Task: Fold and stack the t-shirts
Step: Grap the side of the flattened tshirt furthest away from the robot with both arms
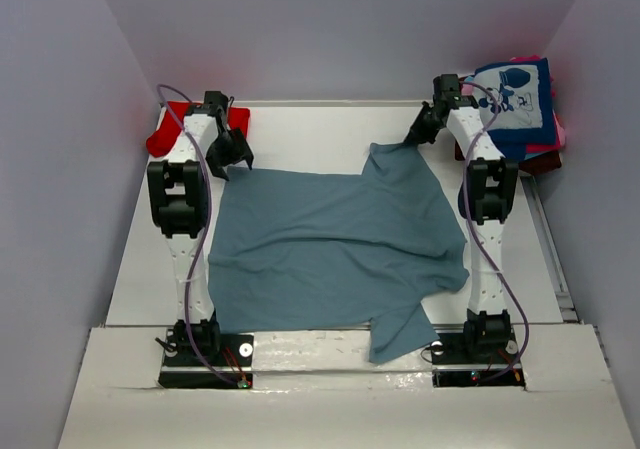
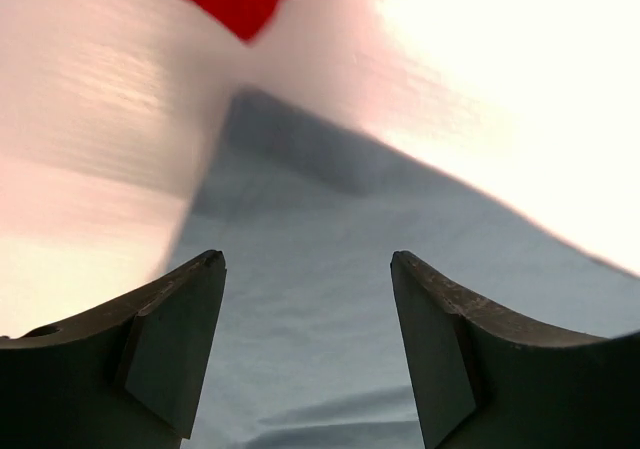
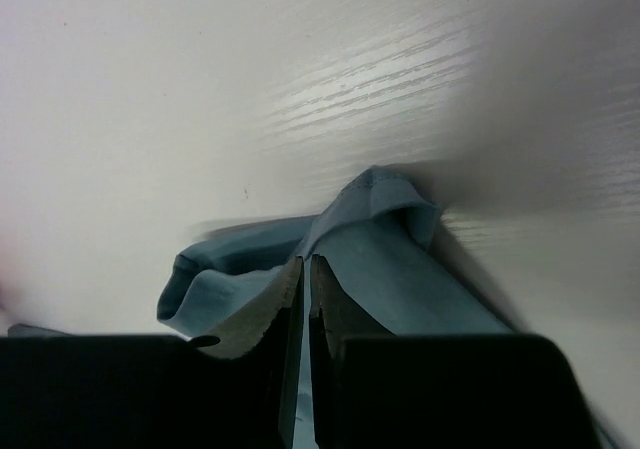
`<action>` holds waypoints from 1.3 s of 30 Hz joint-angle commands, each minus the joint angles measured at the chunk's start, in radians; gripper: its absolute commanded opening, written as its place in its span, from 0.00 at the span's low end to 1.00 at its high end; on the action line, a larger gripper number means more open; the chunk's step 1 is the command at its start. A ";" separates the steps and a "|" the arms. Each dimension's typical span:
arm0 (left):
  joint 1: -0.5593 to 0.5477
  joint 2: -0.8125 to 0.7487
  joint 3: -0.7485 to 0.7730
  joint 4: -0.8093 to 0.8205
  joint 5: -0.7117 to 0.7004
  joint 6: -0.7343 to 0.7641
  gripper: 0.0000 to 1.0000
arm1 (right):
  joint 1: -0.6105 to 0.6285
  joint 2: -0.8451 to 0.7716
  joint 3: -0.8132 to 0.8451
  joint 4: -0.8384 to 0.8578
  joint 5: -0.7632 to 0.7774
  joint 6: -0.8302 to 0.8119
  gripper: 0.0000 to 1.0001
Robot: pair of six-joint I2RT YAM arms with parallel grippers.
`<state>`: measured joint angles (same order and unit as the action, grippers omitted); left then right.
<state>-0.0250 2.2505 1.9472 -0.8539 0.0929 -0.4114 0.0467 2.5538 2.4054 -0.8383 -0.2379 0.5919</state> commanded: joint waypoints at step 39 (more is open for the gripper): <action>0.030 0.101 0.107 -0.019 0.022 0.072 0.64 | -0.002 0.014 0.069 -0.016 0.020 -0.010 0.44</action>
<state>0.0086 2.4004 2.1010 -0.8558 0.0612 -0.3340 0.0467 2.5534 2.4405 -0.8948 -0.2352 0.5724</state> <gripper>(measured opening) 0.646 0.437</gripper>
